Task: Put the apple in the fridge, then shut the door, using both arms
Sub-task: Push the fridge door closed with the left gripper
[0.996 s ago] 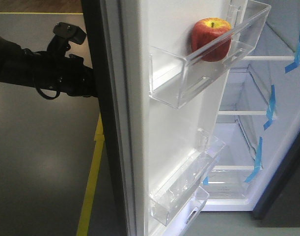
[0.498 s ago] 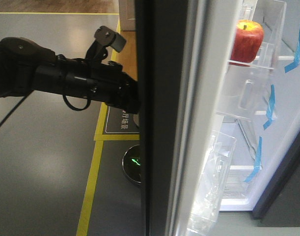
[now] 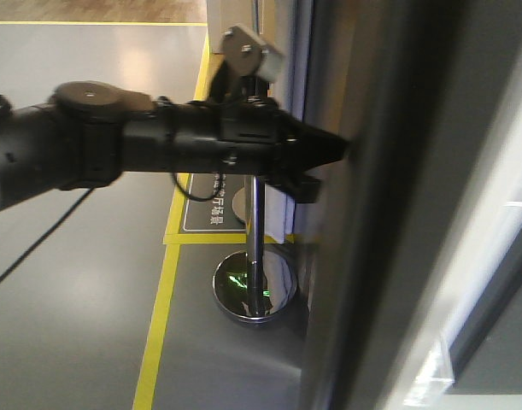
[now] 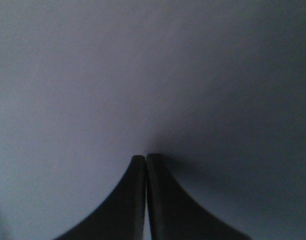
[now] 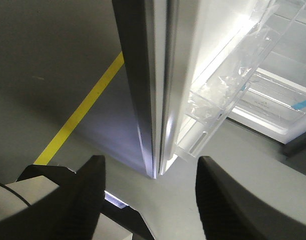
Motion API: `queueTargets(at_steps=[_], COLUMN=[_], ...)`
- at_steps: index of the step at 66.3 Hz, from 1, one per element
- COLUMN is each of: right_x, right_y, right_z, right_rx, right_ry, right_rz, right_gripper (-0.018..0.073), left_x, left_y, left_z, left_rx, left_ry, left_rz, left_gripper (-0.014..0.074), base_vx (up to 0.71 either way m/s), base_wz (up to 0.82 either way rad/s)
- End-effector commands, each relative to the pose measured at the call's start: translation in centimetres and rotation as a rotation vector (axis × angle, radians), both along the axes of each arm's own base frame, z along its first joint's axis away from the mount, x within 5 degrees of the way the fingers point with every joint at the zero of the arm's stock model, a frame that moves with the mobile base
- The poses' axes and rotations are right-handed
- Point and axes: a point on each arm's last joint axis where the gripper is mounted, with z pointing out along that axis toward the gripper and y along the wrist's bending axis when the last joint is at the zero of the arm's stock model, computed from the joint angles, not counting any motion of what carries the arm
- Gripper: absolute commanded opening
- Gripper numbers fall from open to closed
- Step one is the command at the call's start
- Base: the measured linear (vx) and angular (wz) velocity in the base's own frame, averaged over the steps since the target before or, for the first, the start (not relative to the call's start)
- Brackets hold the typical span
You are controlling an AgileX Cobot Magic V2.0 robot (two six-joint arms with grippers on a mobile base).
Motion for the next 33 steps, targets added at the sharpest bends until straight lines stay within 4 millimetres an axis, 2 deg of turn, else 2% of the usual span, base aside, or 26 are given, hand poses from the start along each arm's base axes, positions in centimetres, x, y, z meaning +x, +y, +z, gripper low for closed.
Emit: queueTargets(at_steps=[1, 18, 33], right_x=[0.0, 0.0, 0.0], right_y=[0.0, 0.0, 0.0], right_z=[0.4, 0.4, 0.4], right_rx=[-0.002, -0.002, -0.002], right_ry=[0.009, 0.009, 0.009], right_rz=[0.001, 0.001, 0.001], right_gripper=[0.0386, 0.0386, 0.0386], left_x=[-1.0, -0.9, -0.1], left_y=[-1.6, -7.0, -10.4], left_z=[3.3, 3.8, 3.7], left_rx=[-0.105, -0.146, -0.172], left_ry=[-0.061, -0.109, -0.150], left_rz=[-0.034, -0.114, -0.079], left_gripper=[-0.0006, -0.0006, -0.0006], base_vx=[0.00, 0.00, 0.00], base_wz=[0.00, 0.00, 0.00])
